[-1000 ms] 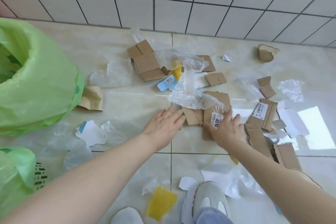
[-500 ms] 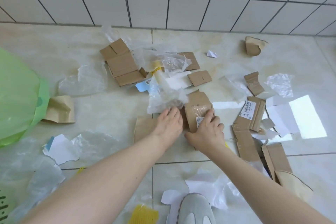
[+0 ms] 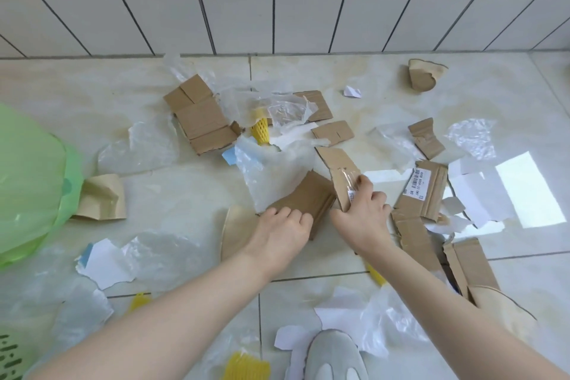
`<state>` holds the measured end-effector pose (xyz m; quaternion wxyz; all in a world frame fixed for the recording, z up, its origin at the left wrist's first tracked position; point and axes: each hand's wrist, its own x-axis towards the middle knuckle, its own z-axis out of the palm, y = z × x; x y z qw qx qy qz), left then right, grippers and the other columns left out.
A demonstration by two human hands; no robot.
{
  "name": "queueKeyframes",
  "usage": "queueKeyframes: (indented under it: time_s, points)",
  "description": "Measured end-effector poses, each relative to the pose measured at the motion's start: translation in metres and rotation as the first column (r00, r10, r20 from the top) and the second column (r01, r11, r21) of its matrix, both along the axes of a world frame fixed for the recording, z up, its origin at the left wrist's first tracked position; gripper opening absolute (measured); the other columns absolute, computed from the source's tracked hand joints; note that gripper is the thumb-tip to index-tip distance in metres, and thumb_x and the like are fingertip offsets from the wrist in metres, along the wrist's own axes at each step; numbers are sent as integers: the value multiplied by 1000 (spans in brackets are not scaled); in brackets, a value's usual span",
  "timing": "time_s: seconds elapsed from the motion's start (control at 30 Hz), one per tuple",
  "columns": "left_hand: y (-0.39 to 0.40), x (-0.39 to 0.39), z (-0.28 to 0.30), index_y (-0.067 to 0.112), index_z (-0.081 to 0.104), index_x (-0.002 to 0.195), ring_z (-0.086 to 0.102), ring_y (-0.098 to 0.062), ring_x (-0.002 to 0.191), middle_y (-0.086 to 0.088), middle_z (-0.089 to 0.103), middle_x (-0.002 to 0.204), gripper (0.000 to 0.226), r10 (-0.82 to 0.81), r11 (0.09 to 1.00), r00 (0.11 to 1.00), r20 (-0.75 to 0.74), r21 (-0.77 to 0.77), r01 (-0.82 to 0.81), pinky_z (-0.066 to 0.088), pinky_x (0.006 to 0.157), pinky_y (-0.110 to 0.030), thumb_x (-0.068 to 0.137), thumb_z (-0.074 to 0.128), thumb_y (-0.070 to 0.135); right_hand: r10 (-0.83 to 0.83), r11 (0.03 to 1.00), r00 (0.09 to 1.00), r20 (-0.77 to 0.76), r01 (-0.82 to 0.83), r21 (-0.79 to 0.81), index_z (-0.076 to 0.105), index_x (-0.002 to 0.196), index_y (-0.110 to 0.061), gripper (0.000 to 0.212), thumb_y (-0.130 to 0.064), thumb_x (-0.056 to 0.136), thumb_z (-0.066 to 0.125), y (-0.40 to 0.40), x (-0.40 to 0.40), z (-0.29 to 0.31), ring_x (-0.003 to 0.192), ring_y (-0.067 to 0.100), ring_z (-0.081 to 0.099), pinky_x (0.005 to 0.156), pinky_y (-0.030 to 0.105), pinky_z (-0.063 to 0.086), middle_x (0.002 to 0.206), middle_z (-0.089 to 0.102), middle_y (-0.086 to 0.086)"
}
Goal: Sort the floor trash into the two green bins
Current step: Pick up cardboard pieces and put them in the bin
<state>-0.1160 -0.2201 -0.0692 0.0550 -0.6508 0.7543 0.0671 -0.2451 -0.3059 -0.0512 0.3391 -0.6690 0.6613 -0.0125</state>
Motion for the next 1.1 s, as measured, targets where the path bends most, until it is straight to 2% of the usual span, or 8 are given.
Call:
queueKeyframes:
  time_s: [0.17, 0.23, 0.37, 0.53, 0.67, 0.83, 1.03, 1.1]
  points:
    - [11, 18, 39, 19, 51, 92, 57, -24, 76, 2, 60, 82, 18, 241, 962, 869, -432, -11, -272, 42, 58, -32, 82, 56, 6, 60, 996, 996, 70, -55, -76, 12, 147, -16, 80, -17, 78, 52, -9, 5, 15, 117, 38, 33, 102, 45, 28, 129, 34, 17]
    - [8, 32, 56, 24, 54, 98, 57, -17, 80, 9, 62, 86, 14, 357, 902, 690, -630, 42, -429, 47, 70, -28, 89, 56, 15, 91, 990, 984, 155, -74, -116, 17, 146, -19, 74, -13, 79, 50, -20, 9, 21, 115, 35, 41, 100, 44, 38, 129, 41, 13]
    - [-11, 76, 74, 28, 57, 96, 57, 1, 76, 14, 62, 86, 24, 432, 710, 264, -863, 145, -689, 41, 62, -3, 83, 68, 11, 131, 991, 940, 315, -112, -79, 37, 129, -23, 40, -16, 90, 41, -47, 20, 34, 84, 36, 61, 59, 40, 51, 99, 59, 10]
    - [-27, 134, 77, 21, 61, 98, 63, -20, 93, -1, 68, 98, 23, 323, 499, -337, -884, 462, -733, 50, 88, -40, 84, 67, 4, -26, 996, 851, 525, -24, 88, 58, 109, -20, 16, -20, 96, 48, -82, 31, 42, 94, 19, 66, 86, 36, 54, 105, 68, 3]
    - [-41, 163, 68, 15, 62, 100, 65, -24, 100, -9, 69, 105, 19, 174, 451, -589, -790, 595, -665, 55, 83, -40, 87, 60, 1, -277, 953, 774, 569, 144, 268, 58, 108, -18, 14, -20, 94, 55, -106, 37, 35, 84, 15, 66, 76, 34, 56, 92, 67, -4]
    - [-62, 195, 47, 7, 58, 125, 67, -22, 105, -11, 68, 116, 38, 62, 451, -777, -626, 712, -538, 58, 78, -35, 88, 60, 3, -537, 831, 681, 498, 324, 452, 55, 102, -11, 18, -19, 89, 64, -129, 47, 20, 75, 19, 63, 71, 38, 56, 87, 64, 3]
    - [-73, 209, 13, 12, 60, 101, 65, -21, 90, -8, 66, 106, 25, 213, 12, -724, -657, 742, -670, 52, 66, -29, 80, 71, 5, -706, 679, 595, 384, 416, 605, 54, 95, -12, 9, -16, 91, 61, -136, 60, 1, 76, 20, 61, 78, 43, 55, 86, 61, 5]
    - [-72, 209, 6, 13, 58, 99, 62, -21, 81, -10, 65, 102, 26, 301, -19, -713, -633, 744, -668, 51, 69, -33, 79, 73, 8, -718, 665, 592, 367, 428, 612, 54, 88, -13, 8, -15, 91, 61, -139, 67, -1, 75, 20, 61, 72, 42, 55, 84, 60, 5]
